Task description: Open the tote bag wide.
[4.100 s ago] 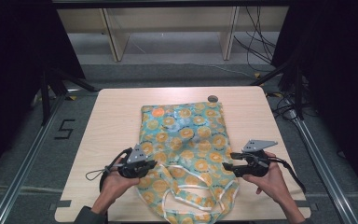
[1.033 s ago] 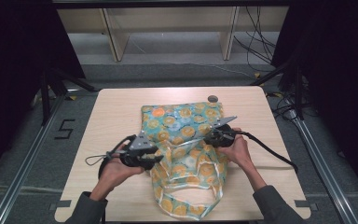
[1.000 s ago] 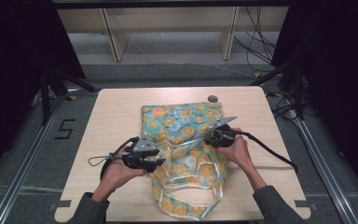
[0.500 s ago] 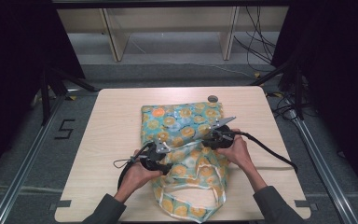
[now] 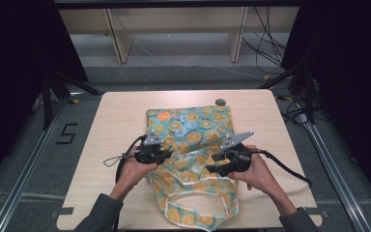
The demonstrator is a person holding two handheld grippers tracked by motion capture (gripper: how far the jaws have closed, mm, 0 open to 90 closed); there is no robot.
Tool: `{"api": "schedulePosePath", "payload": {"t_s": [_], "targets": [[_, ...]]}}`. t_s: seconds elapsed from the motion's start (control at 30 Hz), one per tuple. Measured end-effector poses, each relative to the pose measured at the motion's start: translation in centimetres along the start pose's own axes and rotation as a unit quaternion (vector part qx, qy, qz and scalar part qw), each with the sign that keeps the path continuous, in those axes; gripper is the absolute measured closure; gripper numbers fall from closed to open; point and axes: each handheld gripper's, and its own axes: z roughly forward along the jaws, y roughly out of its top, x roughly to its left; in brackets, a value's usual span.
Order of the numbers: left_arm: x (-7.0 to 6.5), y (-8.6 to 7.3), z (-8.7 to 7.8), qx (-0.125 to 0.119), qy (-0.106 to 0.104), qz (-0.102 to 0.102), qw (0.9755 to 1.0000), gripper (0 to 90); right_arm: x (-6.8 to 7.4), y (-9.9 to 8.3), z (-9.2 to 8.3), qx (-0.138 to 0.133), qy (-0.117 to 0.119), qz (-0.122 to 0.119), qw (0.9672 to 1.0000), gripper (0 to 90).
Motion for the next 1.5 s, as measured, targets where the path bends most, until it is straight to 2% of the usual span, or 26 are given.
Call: {"api": "schedulePosePath", "payload": {"t_s": [0.07, 0.1, 0.17, 0.27, 0.37, 0.47, 0.53, 0.63, 0.7, 0.77, 0.83, 0.87, 0.93, 1.0, 1.03, 1.07, 1.1, 1.17, 1.2, 1.27, 1.3, 1.33, 1.4, 1.43, 1.47, 1.5], "targets": [[0.6, 0.8, -0.1, -0.013, -0.002, -0.016, 0.9998, 88.4, 1.6, -0.4, -0.1, 0.008, 0.003, -0.014, 0.9999, 47.3], [0.8, 1.1, 0.0, -0.013, -0.006, -0.021, 0.9997, 88.4, 2.4, -0.6, 0.3, 0.009, 0.008, -0.032, 0.9994, 46.4], [1.0, 1.7, 0.2, -0.018, -0.006, -0.034, 0.9992, 88.3, 2.9, -0.5, 1.1, 0.009, 0.011, -0.038, 0.9992, 44.2], [1.1, 2.8, 0.6, -0.008, -0.022, -0.030, 0.9993, 88.0, 3.2, 0.1, 3.0, 0.021, 0.007, -0.046, 0.9987, 39.3], [1.2, 3.5, 0.8, 0.003, -0.022, -0.019, 0.9996, 87.7, 3.5, 0.6, 4.7, 0.026, -0.011, -0.058, 0.9979, 35.8], [1.5, 3.9, 1.0, 0.014, -0.017, -0.021, 0.9995, 87.5, 3.4, 0.9, 6.9, 0.051, -0.020, -0.061, 0.9966, 35.3], [1.7, 3.9, 1.2, 0.013, -0.014, -0.028, 0.9994, 87.4, 2.9, 0.6, 8.1, 0.079, -0.027, -0.062, 0.9946, 41.9], [2.3, 3.8, 1.3, 0.017, -0.014, -0.035, 0.9992, 87.2, 1.8, -0.1, 9.3, 0.128, -0.042, -0.119, 0.9837, 74.6], [2.7, 3.4, 1.4, 0.007, -0.011, -0.045, 0.9989, 86.4, 1.3, 0.1, 8.7, 0.107, -0.056, -0.118, 0.9857, 86.6], [3.0, 3.2, 1.2, 0.013, -0.012, -0.051, 0.9985, 85.6, 0.7, 0.9, 7.5, 0.091, -0.062, -0.122, 0.9863, 89.5], [3.3, 2.6, 1.3, 0.017, -0.008, -0.055, 0.9983, 82.1, -0.4, 2.1, 5.9, 0.044, -0.081, -0.101, 0.9906, 89.9], [3.4, 2.4, 1.3, 0.018, -0.007, -0.057, 0.9982, 79.8, -0.8, 2.6, 5.2, 0.037, -0.079, -0.083, 0.9928, 89.9], [3.3, 1.8, 1.3, 0.022, -0.008, -0.059, 0.9980, 74.7, -2.6, 3.6, 3.7, -0.007, -0.104, -0.066, 0.9923, 89.9], [2.9, 1.4, 1.1, 0.050, -0.025, -0.036, 0.9978, 64.2, -4.6, 4.3, 2.9, -0.025, -0.122, -0.039, 0.9915, 89.9], [2.3, 1.4, 0.7, 0.065, -0.013, -0.015, 0.9976, 59.8, -5.0, 4.4, 3.0, -0.024, -0.127, -0.031, 0.9911, 89.9], [1.4, 1.7, -0.1, 0.085, -0.001, 0.016, 0.9962, 55.9, -5.7, 4.5, 3.1, -0.018, -0.135, -0.028, 0.9903, 89.9], [0.8, 1.9, -0.6, 0.084, 0.004, 0.029, 0.9961, 51.7, -6.3, 4.5, 3.4, -0.010, -0.145, -0.020, 0.9892, 89.9], [-0.9, 2.6, -2.1, 0.055, -0.003, 0.043, 0.9976, 49.1, -7.3, 4.4, 3.7, 0.009, -0.151, -0.011, 0.9884, 89.9], [-1.7, 3.0, -2.8, 0.046, -0.015, 0.051, 0.9975, 49.1, -7.8, 4.2, 4.1, 0.012, -0.157, -0.004, 0.9875, 89.9], [-3.6, 3.6, -3.4, 0.038, -0.020, 0.076, 0.9962, 49.3, -8.5, 3.9, 4.6, 0.013, -0.160, 0.011, 0.9870, 89.9], [-4.1, 3.6, -3.2, 0.043, -0.020, 0.085, 0.9953, 50.3, -8.9, 3.7, 5.1, 0.017, -0.160, 0.014, 0.9868, 89.9], [-4.7, 3.6, -2.5, 0.061, -0.016, 0.099, 0.9931, 50.1, -8.9, 3.5, 5.3, 0.022, -0.160, 0.018, 0.9868, 89.8], [-4.7, 3.2, -0.8, 0.093, -0.002, 0.114, 0.9891, 48.8, -8.7, 3.4, 5.5, 0.034, -0.155, 0.015, 0.9871, 89.7], [-4.4, 2.8, 0.4, 0.112, 0.004, 0.104, 0.9883, 47.3, -8.7, 3.3, 5.6, 0.022, -0.161, 0.011, 0.9867, 89.7], [-4.0, 2.2, 1.6, 0.127, 0.008, 0.101, 0.9867, 45.9, -8.5, 3.3, 5.4, 0.026, -0.158, 0.016, 0.9869, 89.6], [-3.8, 1.9, 2.3, 0.140, 0.011, 0.104, 0.9845, 44.0, -8.5, 3.3, 5.3, 0.020, -0.159, 0.017, 0.9870, 89.3]]}}
